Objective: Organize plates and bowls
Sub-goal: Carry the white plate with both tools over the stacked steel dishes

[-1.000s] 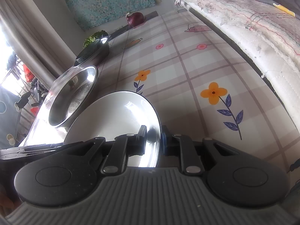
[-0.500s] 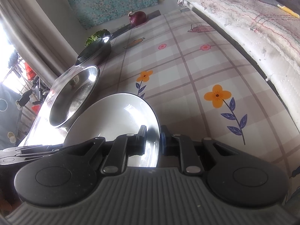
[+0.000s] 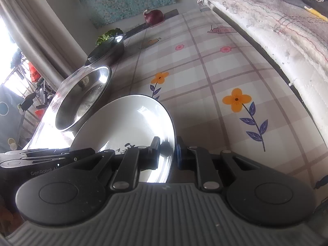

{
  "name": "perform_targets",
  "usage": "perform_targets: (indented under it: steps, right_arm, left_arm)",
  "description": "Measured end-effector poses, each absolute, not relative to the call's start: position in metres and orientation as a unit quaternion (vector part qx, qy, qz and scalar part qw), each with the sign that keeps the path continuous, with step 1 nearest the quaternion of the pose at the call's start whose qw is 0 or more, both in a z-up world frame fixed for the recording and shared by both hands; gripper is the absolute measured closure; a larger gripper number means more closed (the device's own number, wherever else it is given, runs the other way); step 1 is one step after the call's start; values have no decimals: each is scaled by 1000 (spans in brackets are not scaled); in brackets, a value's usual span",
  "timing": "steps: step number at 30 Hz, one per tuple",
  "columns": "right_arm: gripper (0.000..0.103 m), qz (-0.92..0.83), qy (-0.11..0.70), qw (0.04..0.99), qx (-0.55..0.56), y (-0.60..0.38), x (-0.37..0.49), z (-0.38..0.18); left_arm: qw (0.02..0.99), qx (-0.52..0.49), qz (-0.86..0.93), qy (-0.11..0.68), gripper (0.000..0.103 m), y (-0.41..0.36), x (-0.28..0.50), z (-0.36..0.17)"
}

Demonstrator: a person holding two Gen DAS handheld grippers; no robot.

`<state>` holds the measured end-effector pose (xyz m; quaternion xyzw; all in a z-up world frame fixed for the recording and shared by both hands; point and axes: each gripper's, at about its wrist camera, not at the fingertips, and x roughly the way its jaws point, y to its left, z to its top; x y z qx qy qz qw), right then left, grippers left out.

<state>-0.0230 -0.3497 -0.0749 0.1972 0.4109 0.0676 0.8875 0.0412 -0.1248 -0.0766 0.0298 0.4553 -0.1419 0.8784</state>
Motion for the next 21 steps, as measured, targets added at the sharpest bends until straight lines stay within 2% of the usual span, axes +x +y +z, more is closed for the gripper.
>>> perform_targets:
  steps: [11, 21]
  right_arm:
    - [88, 57, 410, 889, 194, -345, -25, -73]
    - [88, 54, 407, 889, 202, -351, -11, -74]
  left_arm:
    - [878, 31, -134, 459, 65, -128, 42, -76]
    - [879, 23, -137, 455, 66, -127, 46, -74]
